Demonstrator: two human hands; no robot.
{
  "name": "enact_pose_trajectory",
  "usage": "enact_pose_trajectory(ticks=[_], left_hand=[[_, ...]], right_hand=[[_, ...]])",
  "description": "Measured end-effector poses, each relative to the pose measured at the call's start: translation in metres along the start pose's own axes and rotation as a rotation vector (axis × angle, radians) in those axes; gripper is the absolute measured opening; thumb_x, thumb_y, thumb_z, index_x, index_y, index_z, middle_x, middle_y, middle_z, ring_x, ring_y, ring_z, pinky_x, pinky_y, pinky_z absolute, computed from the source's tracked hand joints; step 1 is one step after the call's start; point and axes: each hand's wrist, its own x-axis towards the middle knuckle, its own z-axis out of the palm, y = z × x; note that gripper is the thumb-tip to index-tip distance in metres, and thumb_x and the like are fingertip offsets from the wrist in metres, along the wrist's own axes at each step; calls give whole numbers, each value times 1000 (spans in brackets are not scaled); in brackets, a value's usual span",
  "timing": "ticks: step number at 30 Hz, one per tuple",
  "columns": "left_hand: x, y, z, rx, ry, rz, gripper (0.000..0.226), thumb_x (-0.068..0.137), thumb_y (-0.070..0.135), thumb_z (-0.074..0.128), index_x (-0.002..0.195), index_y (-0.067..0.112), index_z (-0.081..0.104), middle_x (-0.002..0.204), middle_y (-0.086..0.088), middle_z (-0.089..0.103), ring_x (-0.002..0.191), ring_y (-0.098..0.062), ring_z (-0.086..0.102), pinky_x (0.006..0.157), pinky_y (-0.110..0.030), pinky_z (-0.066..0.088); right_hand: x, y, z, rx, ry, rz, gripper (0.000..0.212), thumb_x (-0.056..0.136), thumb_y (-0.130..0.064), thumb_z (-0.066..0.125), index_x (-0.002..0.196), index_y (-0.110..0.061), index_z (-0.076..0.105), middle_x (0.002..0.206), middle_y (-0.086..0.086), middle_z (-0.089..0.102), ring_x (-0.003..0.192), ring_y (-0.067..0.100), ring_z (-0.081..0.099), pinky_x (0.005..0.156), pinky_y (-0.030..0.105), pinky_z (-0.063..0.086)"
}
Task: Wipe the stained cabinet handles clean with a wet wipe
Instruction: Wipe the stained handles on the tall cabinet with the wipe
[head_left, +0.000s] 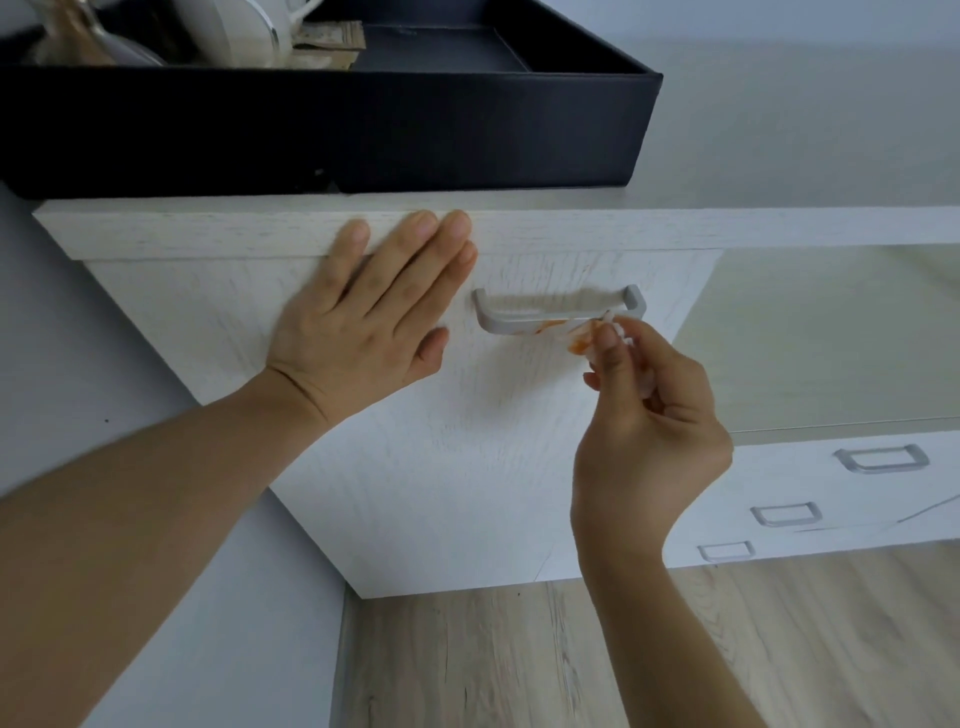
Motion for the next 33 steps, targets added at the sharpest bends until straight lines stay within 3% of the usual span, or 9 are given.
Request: enact_pose_trajectory(ticks=[4,8,10,14,23,29,33], left_hand=[[-4,-5,0,-2,-11,59,69,97,41,34,150,1,15,158,-16,-1,146,-27,2,119,-43,6],[-19,-13,-2,-49,-22,164,68,96,41,38,150,5,20,159,-12,4,146,-25,5,119,-42,9],[-22,-10,-1,-51,-10,159,69,94,41,40,150,5,22,159,-12,7,146,-25,8,118,-42,11],[-23,-6,3,-29,7,135,72,90,41,40,150,5,23,158,-13,8,146,-26,9,117,-43,12],[-22,-3,2,-40,2,120,72,89,40,39,150,5,22,159,-12,7,146,-26,9,117,-43,12],[-24,-1,4,-33,8,112,71,90,39,38,150,5,23,159,-12,9,146,-25,10,117,-44,12],[-23,-1,4,-32,4,115,70,90,39,37,150,5,22,158,-12,8,146,-26,10,118,-44,11]], right_hand=[[-3,-3,2,-32,-74,-46,12,84,-11,68,94,-16,73,75,1,61,63,13,59,63,22,51],[-8,-4,7,-25,-53,-31,12,85,-10,68,94,-14,73,78,2,62,65,16,61,63,23,52],[-8,-4,7,-42,-63,-70,12,84,-10,68,95,-13,73,79,0,62,65,16,61,63,17,50],[-5,0,7,-29,-24,-75,14,85,-10,67,96,-17,72,81,-2,60,65,16,60,64,27,54],[-17,-4,15,-30,-104,-147,19,84,-11,67,102,-17,69,82,-8,58,69,12,62,65,17,52],[-15,-1,15,-16,-54,-121,20,85,-8,67,100,-21,67,81,-3,57,67,3,54,63,33,56],[-14,-1,13,-50,-128,-166,16,84,-10,67,99,-14,71,84,-5,59,68,10,59,65,20,52]])
